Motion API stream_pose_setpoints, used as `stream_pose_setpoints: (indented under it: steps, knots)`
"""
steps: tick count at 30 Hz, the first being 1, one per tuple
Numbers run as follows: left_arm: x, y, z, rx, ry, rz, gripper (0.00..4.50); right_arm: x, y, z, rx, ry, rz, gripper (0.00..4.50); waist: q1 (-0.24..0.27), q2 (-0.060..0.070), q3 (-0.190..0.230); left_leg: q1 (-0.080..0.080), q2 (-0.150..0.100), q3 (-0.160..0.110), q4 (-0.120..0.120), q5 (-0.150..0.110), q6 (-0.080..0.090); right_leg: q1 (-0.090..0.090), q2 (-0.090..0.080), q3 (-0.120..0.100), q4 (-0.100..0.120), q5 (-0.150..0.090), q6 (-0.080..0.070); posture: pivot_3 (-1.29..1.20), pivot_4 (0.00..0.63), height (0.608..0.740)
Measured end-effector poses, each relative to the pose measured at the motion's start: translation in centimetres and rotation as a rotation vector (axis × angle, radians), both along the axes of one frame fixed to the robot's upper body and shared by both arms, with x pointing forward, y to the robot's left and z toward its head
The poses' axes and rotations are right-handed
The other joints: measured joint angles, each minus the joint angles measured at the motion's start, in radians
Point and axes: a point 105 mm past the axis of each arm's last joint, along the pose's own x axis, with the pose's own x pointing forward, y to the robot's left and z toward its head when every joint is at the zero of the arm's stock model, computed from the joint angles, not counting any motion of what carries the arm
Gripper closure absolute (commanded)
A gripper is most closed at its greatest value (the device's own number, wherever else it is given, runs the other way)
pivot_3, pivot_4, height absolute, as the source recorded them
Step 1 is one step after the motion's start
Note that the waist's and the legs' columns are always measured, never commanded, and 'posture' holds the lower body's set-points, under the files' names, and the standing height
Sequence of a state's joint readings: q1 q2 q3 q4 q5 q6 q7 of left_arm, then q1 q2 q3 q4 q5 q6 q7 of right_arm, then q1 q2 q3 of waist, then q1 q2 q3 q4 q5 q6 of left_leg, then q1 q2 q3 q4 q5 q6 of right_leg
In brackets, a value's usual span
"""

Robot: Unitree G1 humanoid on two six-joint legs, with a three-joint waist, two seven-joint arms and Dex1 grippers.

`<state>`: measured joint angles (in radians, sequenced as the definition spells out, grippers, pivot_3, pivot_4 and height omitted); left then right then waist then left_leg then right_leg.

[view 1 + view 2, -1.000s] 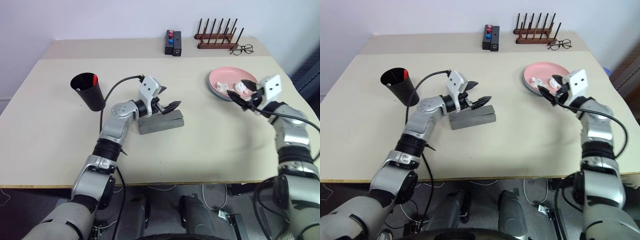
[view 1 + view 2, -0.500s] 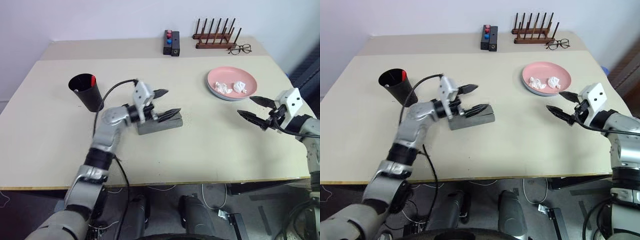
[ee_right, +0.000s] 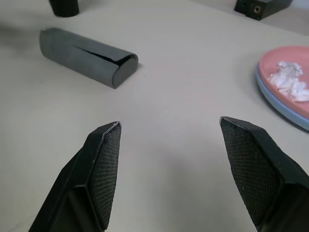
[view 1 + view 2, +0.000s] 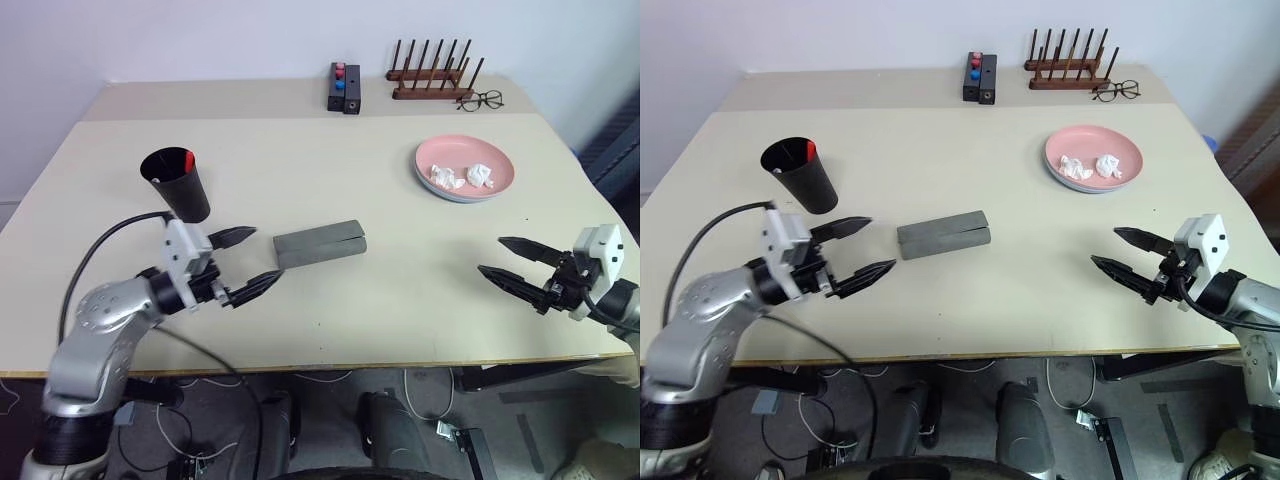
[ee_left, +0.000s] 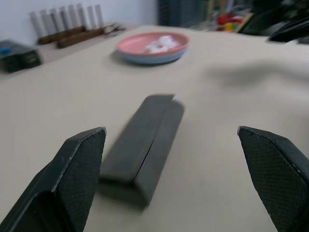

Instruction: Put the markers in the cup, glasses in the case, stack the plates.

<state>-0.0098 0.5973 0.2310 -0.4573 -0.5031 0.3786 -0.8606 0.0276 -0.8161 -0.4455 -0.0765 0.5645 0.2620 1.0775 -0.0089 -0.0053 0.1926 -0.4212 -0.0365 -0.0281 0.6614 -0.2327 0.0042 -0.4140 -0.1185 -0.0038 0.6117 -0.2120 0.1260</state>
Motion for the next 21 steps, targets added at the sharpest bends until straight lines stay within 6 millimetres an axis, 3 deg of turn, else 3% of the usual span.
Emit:
stream_pose_setpoints:
  steps: [5,8,21]
  knots:
    - [-1.7,5.7,-0.7,0.026,0.044,0.236,0.00,-1.2,-0.8,-0.4,-0.008,0.033,-0.036,1.21,0.005,0.000,0.000,-0.001,0.000,0.000,-0.001,0.000,0.000,-0.001,0.000,0.000,-0.001,-0.001,-0.001,0.00,0.150,0.740]
    - [-2.8,7.5,-1.0,0.037,0.064,0.301,0.00,-1.9,-1.2,-0.6,-0.009,0.050,-0.050,1.21,0.013,0.000,0.000,-0.001,0.000,0.001,-0.001,-0.002,-0.003,-0.001,-0.001,0.000,-0.002,-0.001,-0.001,0.00,0.150,0.740]
    - [-4.3,6.6,-1.1,-0.009,0.123,0.231,0.00,-2.1,-1.7,-0.8,-0.001,0.073,-0.038,1.21,0.022,0.000,-0.001,-0.004,0.002,0.003,-0.012,-0.001,0.000,-0.005,-0.001,0.000,-0.014,0.001,-0.003,0.00,0.150,0.740]
